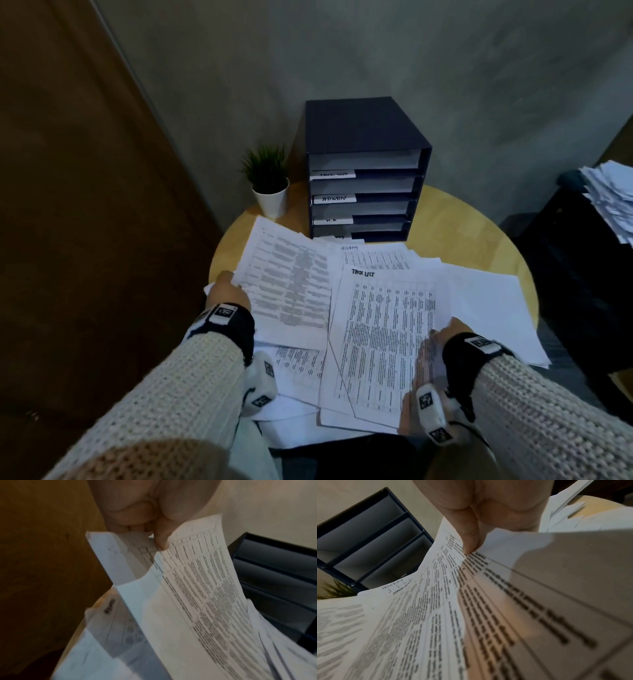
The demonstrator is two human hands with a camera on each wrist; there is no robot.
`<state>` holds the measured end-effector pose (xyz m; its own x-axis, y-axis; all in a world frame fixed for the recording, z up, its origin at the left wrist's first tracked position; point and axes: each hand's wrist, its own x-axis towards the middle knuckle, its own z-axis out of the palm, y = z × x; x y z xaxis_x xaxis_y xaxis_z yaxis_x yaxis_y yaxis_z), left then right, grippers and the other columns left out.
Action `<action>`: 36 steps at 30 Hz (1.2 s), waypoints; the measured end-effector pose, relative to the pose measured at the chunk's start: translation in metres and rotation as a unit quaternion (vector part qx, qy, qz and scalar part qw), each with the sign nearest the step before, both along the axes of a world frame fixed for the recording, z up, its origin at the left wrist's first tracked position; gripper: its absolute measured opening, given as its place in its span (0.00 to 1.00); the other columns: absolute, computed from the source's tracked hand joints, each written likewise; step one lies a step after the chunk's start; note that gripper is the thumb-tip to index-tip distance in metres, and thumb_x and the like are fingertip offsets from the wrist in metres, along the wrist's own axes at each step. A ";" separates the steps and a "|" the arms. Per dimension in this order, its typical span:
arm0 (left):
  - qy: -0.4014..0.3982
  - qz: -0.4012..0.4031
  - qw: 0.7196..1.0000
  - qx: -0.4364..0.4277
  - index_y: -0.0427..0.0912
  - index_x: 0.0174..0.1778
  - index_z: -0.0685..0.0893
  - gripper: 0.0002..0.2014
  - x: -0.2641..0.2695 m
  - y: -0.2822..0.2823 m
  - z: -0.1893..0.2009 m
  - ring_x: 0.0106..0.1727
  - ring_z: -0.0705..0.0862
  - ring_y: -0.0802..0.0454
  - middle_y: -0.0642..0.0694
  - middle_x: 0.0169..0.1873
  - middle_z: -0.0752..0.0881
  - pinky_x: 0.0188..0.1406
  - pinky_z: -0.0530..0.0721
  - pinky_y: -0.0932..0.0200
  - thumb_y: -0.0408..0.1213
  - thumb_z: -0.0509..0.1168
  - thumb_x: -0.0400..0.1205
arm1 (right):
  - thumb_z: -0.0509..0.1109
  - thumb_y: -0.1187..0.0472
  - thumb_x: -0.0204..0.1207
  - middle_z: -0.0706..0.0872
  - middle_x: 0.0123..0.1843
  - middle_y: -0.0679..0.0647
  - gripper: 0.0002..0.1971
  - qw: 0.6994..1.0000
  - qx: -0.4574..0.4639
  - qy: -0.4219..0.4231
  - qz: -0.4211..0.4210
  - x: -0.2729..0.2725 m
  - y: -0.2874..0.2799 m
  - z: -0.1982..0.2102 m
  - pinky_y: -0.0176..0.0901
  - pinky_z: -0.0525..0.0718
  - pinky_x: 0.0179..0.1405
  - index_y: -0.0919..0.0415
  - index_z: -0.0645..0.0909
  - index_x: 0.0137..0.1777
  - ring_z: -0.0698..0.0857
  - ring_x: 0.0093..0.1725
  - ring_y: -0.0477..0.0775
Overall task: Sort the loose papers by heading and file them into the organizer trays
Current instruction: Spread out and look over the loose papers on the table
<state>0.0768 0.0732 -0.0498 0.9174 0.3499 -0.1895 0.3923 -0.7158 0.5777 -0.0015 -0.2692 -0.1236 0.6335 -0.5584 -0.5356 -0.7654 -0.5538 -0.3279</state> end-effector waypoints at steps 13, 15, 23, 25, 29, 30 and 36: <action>-0.190 0.152 0.957 -0.156 0.32 0.68 0.73 0.15 0.008 -0.005 0.049 0.62 0.78 0.34 0.29 0.61 0.79 0.61 0.75 0.48 0.28 0.52 0.85 | 0.59 0.59 0.85 0.64 0.81 0.64 0.28 1.000 0.008 -0.015 -0.001 -0.007 0.000 0.020 0.49 0.68 0.74 0.69 0.56 0.81 0.68 0.78 0.63; -0.205 0.170 0.949 -0.168 0.33 0.68 0.74 0.16 0.009 -0.010 0.050 0.64 0.78 0.34 0.30 0.63 0.80 0.63 0.75 0.47 0.27 0.53 0.84 | 0.59 0.58 0.86 0.65 0.80 0.64 0.28 1.000 0.000 -0.021 -0.008 -0.009 -0.001 0.025 0.48 0.68 0.74 0.69 0.56 0.81 0.69 0.78 0.63; -0.235 0.204 0.921 -0.233 0.38 0.68 0.75 0.17 0.009 -0.018 0.061 0.60 0.80 0.37 0.32 0.57 0.83 0.57 0.78 0.53 0.29 0.53 0.84 | 0.56 0.59 0.87 0.59 0.83 0.63 0.29 0.998 0.031 -0.021 -0.056 -0.019 -0.012 0.033 0.46 0.67 0.75 0.70 0.51 0.82 0.66 0.80 0.62; -0.227 0.229 0.897 -0.302 0.37 0.69 0.75 0.16 0.007 -0.019 0.064 0.59 0.79 0.42 0.35 0.53 0.83 0.52 0.77 0.62 0.29 0.52 0.85 | 0.55 0.59 0.87 0.60 0.82 0.64 0.28 0.997 0.032 -0.031 -0.056 -0.022 -0.015 0.038 0.44 0.67 0.74 0.71 0.51 0.81 0.65 0.80 0.61; -0.072 0.163 0.983 -0.052 0.37 0.52 0.74 0.10 -0.006 -0.009 0.069 0.73 0.72 0.44 0.40 0.69 0.76 0.69 0.68 0.61 0.36 0.49 0.87 | 0.55 0.67 0.86 0.62 0.82 0.65 0.26 0.991 0.089 -0.037 -0.089 -0.031 -0.014 0.051 0.27 0.79 0.43 0.71 0.53 0.81 0.66 0.80 0.61; -0.049 0.135 0.989 0.014 0.40 0.58 0.74 0.11 -0.008 -0.009 0.071 0.74 0.70 0.45 0.41 0.69 0.76 0.72 0.66 0.61 0.34 0.48 0.87 | 0.56 0.69 0.85 0.64 0.80 0.66 0.26 0.990 0.092 -0.055 -0.095 -0.031 -0.013 0.051 0.29 0.76 0.36 0.71 0.55 0.81 0.68 0.78 0.61; 0.014 0.091 0.991 0.095 0.48 0.49 0.76 0.11 -0.012 -0.010 0.059 0.71 0.73 0.50 0.48 0.67 0.79 0.72 0.65 0.62 0.36 0.48 0.88 | 0.51 0.56 0.88 0.66 0.81 0.61 0.25 0.997 0.008 -0.053 -0.055 -0.029 -0.021 0.036 0.38 0.75 0.67 0.67 0.58 0.81 0.69 0.78 0.59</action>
